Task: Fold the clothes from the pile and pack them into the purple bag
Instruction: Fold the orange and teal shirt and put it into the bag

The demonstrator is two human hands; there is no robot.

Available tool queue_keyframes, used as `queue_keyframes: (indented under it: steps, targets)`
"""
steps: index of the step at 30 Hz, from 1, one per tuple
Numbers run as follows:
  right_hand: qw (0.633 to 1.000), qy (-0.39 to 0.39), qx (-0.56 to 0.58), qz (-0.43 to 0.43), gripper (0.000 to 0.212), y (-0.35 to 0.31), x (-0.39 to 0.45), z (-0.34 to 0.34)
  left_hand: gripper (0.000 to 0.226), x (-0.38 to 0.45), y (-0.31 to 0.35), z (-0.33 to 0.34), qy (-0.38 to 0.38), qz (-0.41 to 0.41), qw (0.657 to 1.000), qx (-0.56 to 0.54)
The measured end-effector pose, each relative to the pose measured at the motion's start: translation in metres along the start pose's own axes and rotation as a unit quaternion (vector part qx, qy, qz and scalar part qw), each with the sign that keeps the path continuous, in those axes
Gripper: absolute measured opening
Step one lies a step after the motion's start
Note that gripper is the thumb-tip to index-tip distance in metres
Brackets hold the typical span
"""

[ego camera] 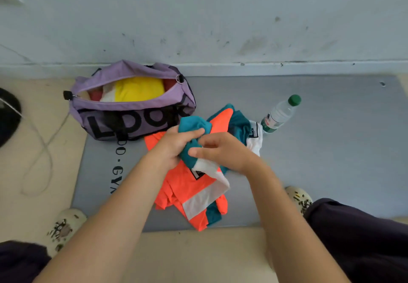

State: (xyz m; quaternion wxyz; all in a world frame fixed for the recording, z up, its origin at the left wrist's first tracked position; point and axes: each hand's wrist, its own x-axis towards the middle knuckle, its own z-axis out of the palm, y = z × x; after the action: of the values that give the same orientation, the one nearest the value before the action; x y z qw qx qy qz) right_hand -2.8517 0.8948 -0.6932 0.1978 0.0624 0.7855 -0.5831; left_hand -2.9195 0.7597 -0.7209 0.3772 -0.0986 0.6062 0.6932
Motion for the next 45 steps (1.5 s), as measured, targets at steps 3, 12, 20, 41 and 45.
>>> queue_keyframes:
  steps: [3, 12, 20, 41, 45]
  targets:
    - [0.990, 0.110, 0.077, -0.046, 0.019, -0.041, -0.025, -0.011, 0.006, -0.046, 0.035, -0.005, -0.003, 0.054, 0.997, 0.046]
    - [0.980, -0.037, 0.115, -0.161, 0.084, -0.162, -0.093, -0.011, 0.016, -0.206, 0.167, 0.016, -0.161, 0.254, 0.950, 0.083]
    - [0.982, -0.085, -0.165, -0.042, 0.043, -0.190, -0.150, -0.040, 0.011, -0.240, 0.171, -0.016, 0.065, 0.366, 0.898, 0.238]
    - [0.972, 0.064, 0.194, -0.118, 0.042, -0.194, -0.175, 0.000, 0.057, -0.256, 0.112, 0.032, 0.009, 0.240, 0.955, 0.171]
    - [0.971, 0.036, 0.235, -0.040, 0.035, -0.184, -0.175, 0.002, 0.077, -0.253, 0.114, 0.032, 0.043, 0.209, 0.950, 0.229]
